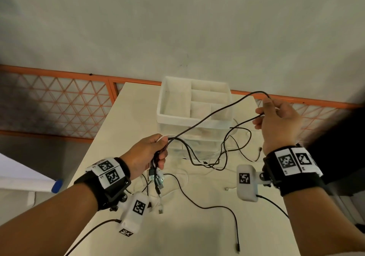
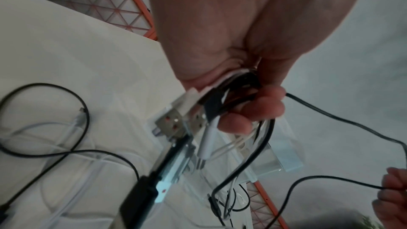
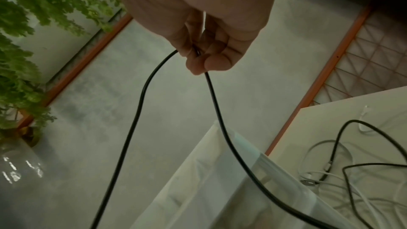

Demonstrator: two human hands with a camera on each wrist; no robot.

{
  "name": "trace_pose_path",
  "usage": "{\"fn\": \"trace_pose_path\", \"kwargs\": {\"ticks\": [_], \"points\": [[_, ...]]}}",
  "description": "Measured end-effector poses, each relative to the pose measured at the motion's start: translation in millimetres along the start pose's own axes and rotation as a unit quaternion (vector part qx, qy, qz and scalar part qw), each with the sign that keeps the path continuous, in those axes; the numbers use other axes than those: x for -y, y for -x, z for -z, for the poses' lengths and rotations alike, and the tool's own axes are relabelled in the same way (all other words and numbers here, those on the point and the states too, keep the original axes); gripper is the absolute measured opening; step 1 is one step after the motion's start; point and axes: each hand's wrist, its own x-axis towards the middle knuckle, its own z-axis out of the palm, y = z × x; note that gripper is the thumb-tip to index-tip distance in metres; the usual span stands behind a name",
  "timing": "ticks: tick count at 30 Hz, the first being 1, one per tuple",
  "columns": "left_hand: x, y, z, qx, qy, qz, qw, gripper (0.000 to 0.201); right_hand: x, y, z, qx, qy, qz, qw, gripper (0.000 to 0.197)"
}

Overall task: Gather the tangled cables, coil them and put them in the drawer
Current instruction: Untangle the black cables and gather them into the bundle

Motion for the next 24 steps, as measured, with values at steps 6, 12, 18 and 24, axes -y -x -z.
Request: {"fn": "trace_pose_path", "kwargs": {"ticks": [6, 12, 18, 24], "points": [[-25.7, 3.6, -6.7, -0.026, 0.019, -0.061, 0.998, 0.024, -74.8, -3.8, 6.7, 0.081, 0.239, -0.059, 0.966, 0.017], [-44.1, 5.4, -3.1, -0.065, 0.029, -0.100, 0.992, 0.023, -108.2, 2.9, 19.2, 0.171, 0.439, -0.172, 0.865, 0.033], [-26.5, 0.2, 7.1, -0.156, -0.084, -0.027, 0.984, 0.019, -22.1, -26.3, -0.3, 0.113, 0.242, 0.010, 0.964, 0.034], [-21.9, -1.0, 6.1, -0.187, -0.072, -0.020, 0.979, 0.022, 2.3, -43.7, -6.5, 0.067, 0.191, 0.125, 0.971, 0.013]]}}
